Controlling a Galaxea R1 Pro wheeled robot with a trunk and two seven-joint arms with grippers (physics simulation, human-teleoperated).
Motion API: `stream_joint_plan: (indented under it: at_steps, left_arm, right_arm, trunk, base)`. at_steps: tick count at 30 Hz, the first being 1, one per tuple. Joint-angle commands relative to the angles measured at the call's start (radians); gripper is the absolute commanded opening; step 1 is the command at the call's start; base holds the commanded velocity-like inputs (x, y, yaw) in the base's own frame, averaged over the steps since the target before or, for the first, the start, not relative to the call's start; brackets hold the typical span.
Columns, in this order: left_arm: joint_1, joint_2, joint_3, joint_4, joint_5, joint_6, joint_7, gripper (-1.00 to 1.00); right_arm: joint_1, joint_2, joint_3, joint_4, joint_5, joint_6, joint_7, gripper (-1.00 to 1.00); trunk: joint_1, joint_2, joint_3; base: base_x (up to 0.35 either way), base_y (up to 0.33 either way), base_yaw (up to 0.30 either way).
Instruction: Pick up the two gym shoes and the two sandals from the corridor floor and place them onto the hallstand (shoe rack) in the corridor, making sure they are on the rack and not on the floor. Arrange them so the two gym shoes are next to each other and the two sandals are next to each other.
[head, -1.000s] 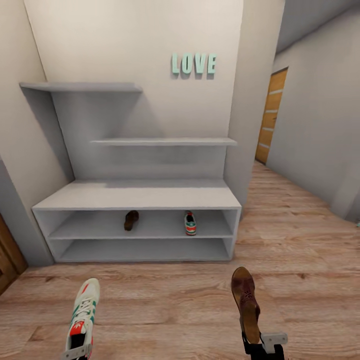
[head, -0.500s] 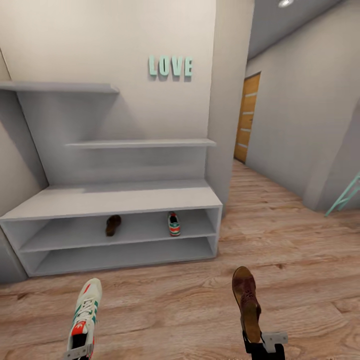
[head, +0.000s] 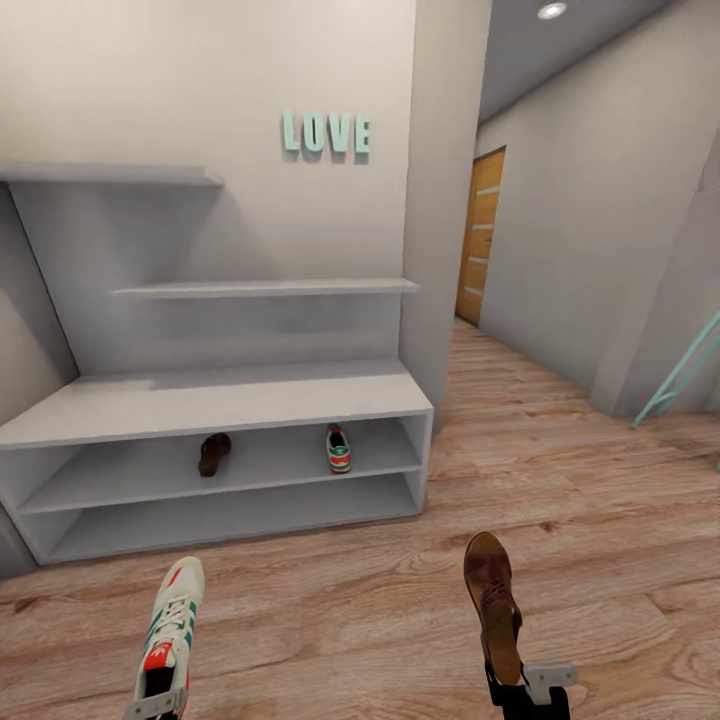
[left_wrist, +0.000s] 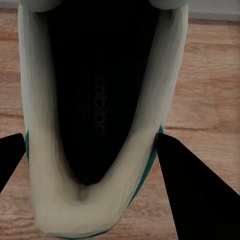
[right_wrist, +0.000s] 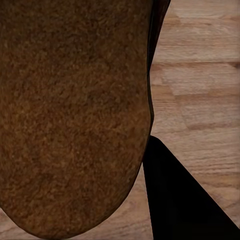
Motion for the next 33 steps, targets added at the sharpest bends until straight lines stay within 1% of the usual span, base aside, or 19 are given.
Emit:
stream_joint_plan:
  at_steps: [1, 8, 11, 13, 14, 16, 17, 19, 20, 22, 23, 24, 25, 26, 27, 29, 31, 33]
  left_arm:
    - [-0.001, 0.000, 0.009, 0.001, -0.008, -0.003, -0.006, -1.00]
    - [-0.005, -0.003, 0.011, 0.000, -0.010, 0.007, -0.006, -1.00]
    - [-0.014, -0.004, -0.009, -0.001, -0.026, 0.018, -0.004, -1.00]
    - [-0.017, -0.005, -0.028, -0.006, -0.041, 0.036, -0.003, -1.00]
    - [-0.021, -0.006, -0.039, -0.009, -0.048, 0.057, -0.003, -1.00]
    - [-0.056, -0.011, -0.054, -0.013, -0.057, 0.126, -0.003, -1.00]
    - [-0.128, -0.014, -0.062, -0.015, -0.062, 0.248, -0.004, -1.00]
    - [-0.188, -0.015, -0.064, -0.016, -0.063, 0.337, -0.004, -1.00]
    - [-0.204, -0.015, -0.065, -0.016, -0.063, 0.360, -0.004, -1.00]
    - [-0.272, -0.017, -0.066, -0.016, -0.064, 0.452, -0.005, -1.00]
    - [-0.289, -0.017, -0.066, -0.015, -0.064, 0.475, -0.005, -1.00]
    - [-0.323, -0.018, -0.069, -0.015, -0.066, 0.520, -0.005, -1.00]
    - [-0.340, -0.019, -0.072, -0.016, -0.067, 0.542, -0.005, -1.00]
    - [-0.373, -0.022, -0.082, -0.016, -0.069, 0.586, -0.005, -1.00]
    - [-0.389, -0.024, -0.089, -0.016, -0.070, 0.607, -0.005, -1.00]
    - [-0.447, -0.034, -0.124, -0.015, -0.074, 0.684, -0.006, -1.00]
    - [-0.474, -0.040, -0.143, -0.015, -0.074, 0.719, -0.005, -1.00]
    - [-0.522, -0.049, -0.172, -0.015, -0.075, 0.782, -0.004, -1.00]
  right_arm:
    - [-0.001, 0.000, -0.007, 0.001, 0.004, -0.003, 0.004, -1.00]
    - [-0.001, 0.000, -0.008, 0.001, 0.004, -0.003, 0.004, -1.00]
    - [-0.001, 0.000, -0.008, 0.000, 0.004, -0.003, 0.004, -1.00]
    - [-0.001, -0.001, -0.008, -0.001, 0.004, -0.003, 0.004, -1.00]
    - [-0.001, -0.001, -0.008, -0.001, 0.004, -0.003, 0.004, -1.00]
    - [-0.001, -0.003, -0.009, -0.001, 0.004, -0.003, 0.004, -1.00]
    - [-0.001, -0.021, -0.010, -0.002, 0.003, -0.002, 0.003, -1.00]
    - [-0.001, -0.048, -0.022, -0.011, 0.002, 0.001, 0.003, -1.00]
    - [-0.001, -0.056, -0.028, -0.016, 0.001, 0.002, 0.003, -1.00]
    - [-0.001, -0.079, -0.067, -0.040, 0.000, 0.014, 0.002, -1.00]
    - [-0.001, -0.082, -0.080, -0.045, 0.000, 0.020, 0.002, -1.00]
    - [-0.001, -0.088, -0.109, -0.055, 0.001, 0.033, 0.003, -1.00]
    - [-0.001, -0.090, -0.123, -0.059, 0.001, 0.041, 0.003, -1.00]
    - [-0.001, -0.094, -0.152, -0.068, 0.001, 0.055, 0.003, -1.00]
    - [-0.001, -0.096, -0.165, -0.073, 0.001, 0.061, 0.004, -1.00]
    - [-0.001, -0.101, -0.203, -0.085, 0.002, 0.079, 0.004, -1.00]
    - [-0.001, -0.102, -0.213, -0.088, 0.002, 0.084, 0.004, -1.00]
    - [-0.001, -0.103, -0.224, -0.091, 0.003, 0.089, 0.004, -1.00]
  trunk:
    - [0.000, 0.000, -0.001]
    - [0.000, 0.000, -0.001]
    - [0.000, 0.000, -0.001]
    - [0.000, 0.000, -0.001]
    - [0.000, 0.000, -0.001]
    - [0.000, 0.000, -0.001]
    - [0.000, 0.000, -0.001]
    - [0.000, 0.000, -0.001]
    - [0.000, 0.000, -0.001]
    - [0.000, 0.000, -0.001]
    - [0.000, 0.000, -0.001]
    - [0.000, 0.000, -0.001]
    - [0.000, 0.000, -0.001]
    - [0.000, 0.000, -0.001]
    - [0.000, 0.000, -0.001]
    - [0.000, 0.000, -0.001]
    - [0.000, 0.000, -0.001]
    - [0.000, 0.000, -0.001]
  base:
    - [0.000, 0.000, 0.000]
    - [0.000, 0.000, 0.000]
    - [0.000, 0.000, 0.000]
    - [0.000, 0.000, 0.000]
    - [0.000, 0.000, 0.000]
    - [0.000, 0.000, 0.000]
    - [0.000, 0.000, 0.000]
    - [0.000, 0.000, 0.000]
    - [0.000, 0.000, 0.000]
    - [0.000, 0.000, 0.000]
    - [0.000, 0.000, 0.000]
    - [0.000, 0.000, 0.000]
    - [0.000, 0.000, 0.000]
    - [0.000, 0.000, 0.000]
    - [0.000, 0.000, 0.000]
    - [0.000, 0.000, 0.000]
    - [0.000, 0.000, 0.000]
    - [0.000, 0.000, 0.000]
